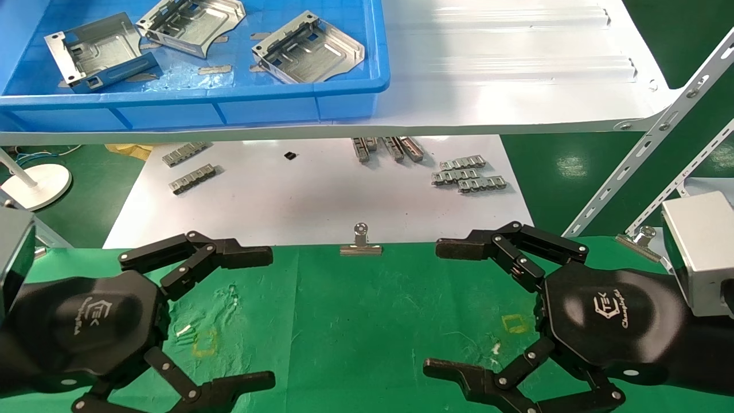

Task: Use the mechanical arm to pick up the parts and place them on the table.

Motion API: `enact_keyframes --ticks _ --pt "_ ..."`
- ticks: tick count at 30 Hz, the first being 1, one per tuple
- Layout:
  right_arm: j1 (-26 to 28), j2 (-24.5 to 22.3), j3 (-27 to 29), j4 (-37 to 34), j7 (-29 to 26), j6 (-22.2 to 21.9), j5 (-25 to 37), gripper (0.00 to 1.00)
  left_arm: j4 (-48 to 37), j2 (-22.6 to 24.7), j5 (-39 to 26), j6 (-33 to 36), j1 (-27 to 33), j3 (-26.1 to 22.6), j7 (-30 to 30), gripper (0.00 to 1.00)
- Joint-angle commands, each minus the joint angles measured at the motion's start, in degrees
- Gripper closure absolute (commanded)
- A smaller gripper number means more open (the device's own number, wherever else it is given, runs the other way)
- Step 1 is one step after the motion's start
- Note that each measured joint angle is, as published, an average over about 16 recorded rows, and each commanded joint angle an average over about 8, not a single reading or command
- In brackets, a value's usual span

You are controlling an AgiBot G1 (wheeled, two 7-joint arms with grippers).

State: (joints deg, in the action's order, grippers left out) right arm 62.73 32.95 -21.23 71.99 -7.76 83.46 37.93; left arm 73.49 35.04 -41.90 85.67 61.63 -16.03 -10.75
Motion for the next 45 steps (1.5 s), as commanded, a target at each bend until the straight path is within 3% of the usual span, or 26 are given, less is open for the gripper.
enact_keyframes --ticks 1,45 --pt "0.0 0.0 0.0 0.0 0.0 0.0 0.0 0.0 0.0 0.0 0.0 0.0 0.0 0.0 0.0 0.0" --pt "0.0 0.0 0.0 0.0 0.0 0.0 0.0 0.0 0.0 0.0 0.0 0.0 0.0 0.0 0.0 0.0"
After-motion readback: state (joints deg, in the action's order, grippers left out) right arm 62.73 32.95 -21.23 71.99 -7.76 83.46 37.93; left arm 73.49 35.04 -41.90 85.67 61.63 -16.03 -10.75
